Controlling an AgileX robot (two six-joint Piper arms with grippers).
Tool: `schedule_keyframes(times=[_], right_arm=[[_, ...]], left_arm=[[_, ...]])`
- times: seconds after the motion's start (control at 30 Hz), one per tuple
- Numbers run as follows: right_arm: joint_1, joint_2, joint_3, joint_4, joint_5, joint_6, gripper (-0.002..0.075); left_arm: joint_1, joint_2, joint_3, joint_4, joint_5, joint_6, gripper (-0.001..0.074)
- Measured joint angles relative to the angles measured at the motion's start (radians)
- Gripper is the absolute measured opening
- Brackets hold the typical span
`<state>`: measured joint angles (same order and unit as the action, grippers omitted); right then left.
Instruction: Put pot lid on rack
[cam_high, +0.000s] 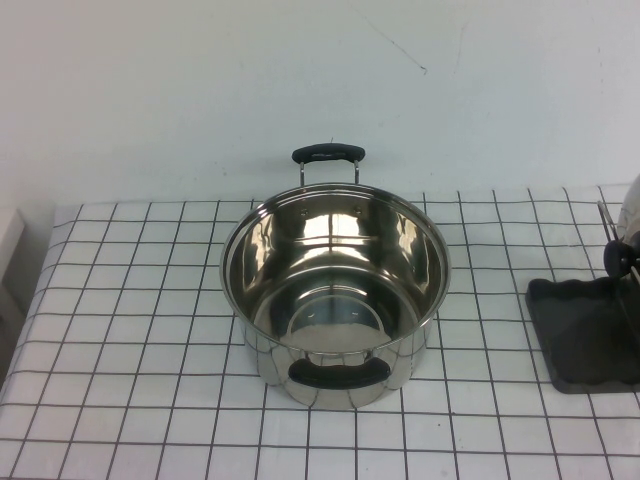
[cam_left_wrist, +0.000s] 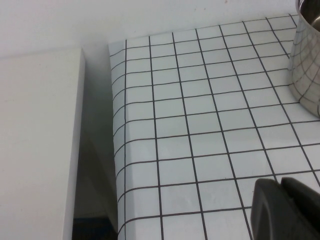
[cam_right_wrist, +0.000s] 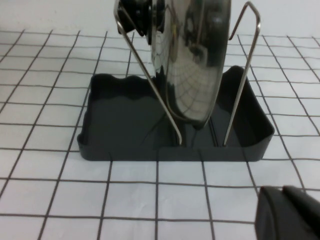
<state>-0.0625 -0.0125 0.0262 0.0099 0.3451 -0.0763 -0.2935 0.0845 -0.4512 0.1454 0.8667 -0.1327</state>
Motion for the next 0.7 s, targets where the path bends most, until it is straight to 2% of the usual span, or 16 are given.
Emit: schedule_keyframes(times=[0.23,0.7], right_arm=[[0.057,0.0,0.0,-0.017,0.004,0.017,-0.0001],[0.061,0.0,0.0,-0.027,0.009,0.039,-0.0001]], left_arm=[[0.0,0.0,0.0,0.0,-0.002,0.0,-0.0002],[0.0,0.0,0.0,0.0,-0.002,0.0,-0.0002]])
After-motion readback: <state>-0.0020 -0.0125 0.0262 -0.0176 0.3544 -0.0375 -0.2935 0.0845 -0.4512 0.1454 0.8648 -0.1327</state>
